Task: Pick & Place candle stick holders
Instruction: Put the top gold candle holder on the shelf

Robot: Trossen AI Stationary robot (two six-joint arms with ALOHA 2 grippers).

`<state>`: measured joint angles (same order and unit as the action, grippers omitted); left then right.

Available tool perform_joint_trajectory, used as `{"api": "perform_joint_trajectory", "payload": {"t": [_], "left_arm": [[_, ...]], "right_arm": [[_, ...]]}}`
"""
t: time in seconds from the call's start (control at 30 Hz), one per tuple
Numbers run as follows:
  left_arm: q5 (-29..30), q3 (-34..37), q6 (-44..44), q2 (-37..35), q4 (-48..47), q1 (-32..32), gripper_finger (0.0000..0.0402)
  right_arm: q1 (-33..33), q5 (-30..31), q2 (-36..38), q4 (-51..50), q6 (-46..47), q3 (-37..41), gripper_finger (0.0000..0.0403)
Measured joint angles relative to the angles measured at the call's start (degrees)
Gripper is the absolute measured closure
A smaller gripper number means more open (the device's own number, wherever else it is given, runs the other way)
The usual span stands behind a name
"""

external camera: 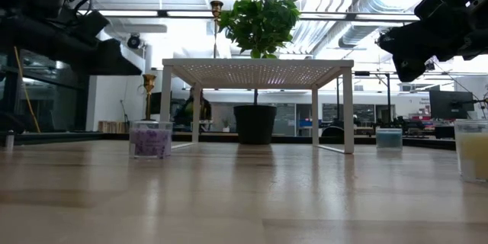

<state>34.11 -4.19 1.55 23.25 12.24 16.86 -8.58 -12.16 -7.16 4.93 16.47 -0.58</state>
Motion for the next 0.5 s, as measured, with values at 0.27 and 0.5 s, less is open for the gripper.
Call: {"api": "perform_joint_trajectory", "payload": {"t": [0.27, 0.5], "left_arm": [[3.8, 0.0, 1.4, 11.2, 10.5, 0.0, 0.0131], [9.7, -0.1, -0.5, 21.2, 21.8, 0.0, 0.0131]], "right_arm": [[0.0, 0.0, 0.0, 0.0, 0.0, 0.0, 0.0289], [0.0, 0.0, 0.0, 0.0, 0.0, 0.0, 0.0289]]}}
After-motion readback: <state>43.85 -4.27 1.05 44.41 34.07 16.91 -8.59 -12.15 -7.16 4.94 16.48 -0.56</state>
